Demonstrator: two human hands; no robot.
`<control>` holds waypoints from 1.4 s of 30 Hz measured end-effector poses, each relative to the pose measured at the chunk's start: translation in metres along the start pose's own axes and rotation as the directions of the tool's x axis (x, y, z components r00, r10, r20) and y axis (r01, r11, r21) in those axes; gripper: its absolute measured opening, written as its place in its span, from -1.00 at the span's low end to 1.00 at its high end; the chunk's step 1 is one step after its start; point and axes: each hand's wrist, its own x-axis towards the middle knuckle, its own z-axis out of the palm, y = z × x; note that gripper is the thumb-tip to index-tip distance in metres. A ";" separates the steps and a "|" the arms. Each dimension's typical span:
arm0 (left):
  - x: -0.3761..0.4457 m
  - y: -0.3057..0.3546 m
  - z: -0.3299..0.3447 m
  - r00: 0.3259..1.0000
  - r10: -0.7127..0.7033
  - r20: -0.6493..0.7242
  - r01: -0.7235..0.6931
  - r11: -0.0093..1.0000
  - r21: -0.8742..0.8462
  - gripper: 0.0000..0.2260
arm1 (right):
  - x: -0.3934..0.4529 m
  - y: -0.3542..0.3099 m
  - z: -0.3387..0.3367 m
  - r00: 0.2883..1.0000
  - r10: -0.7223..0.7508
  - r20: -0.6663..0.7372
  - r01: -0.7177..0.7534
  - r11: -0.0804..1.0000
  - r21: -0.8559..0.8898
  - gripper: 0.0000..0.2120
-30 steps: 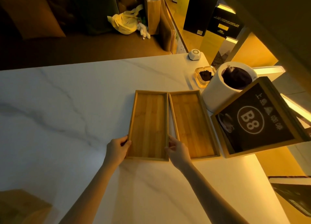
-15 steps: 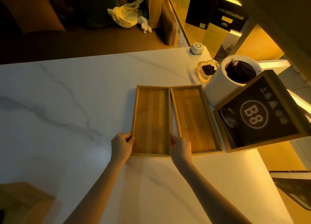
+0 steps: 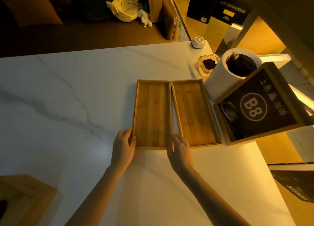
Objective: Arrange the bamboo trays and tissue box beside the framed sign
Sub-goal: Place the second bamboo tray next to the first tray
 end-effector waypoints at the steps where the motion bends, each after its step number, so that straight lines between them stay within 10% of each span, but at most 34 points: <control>1: -0.008 -0.004 0.003 1.000 0.029 0.004 -0.029 0.999 0.042 -0.65 | -0.009 0.002 0.002 0.999 -0.044 -0.018 0.043 0.998 -0.053 -0.69; 8: -0.035 -0.017 0.021 0.989 0.055 0.135 -0.090 0.961 0.263 -0.40 | -0.049 0.018 0.029 0.990 -0.058 0.127 0.106 0.902 -0.419 -0.39; 42: -0.048 -0.009 0.049 0.983 0.073 0.168 -0.105 0.977 0.184 -0.21 | -0.048 0.056 0.023 0.994 -0.056 0.092 0.093 0.876 -0.474 -0.43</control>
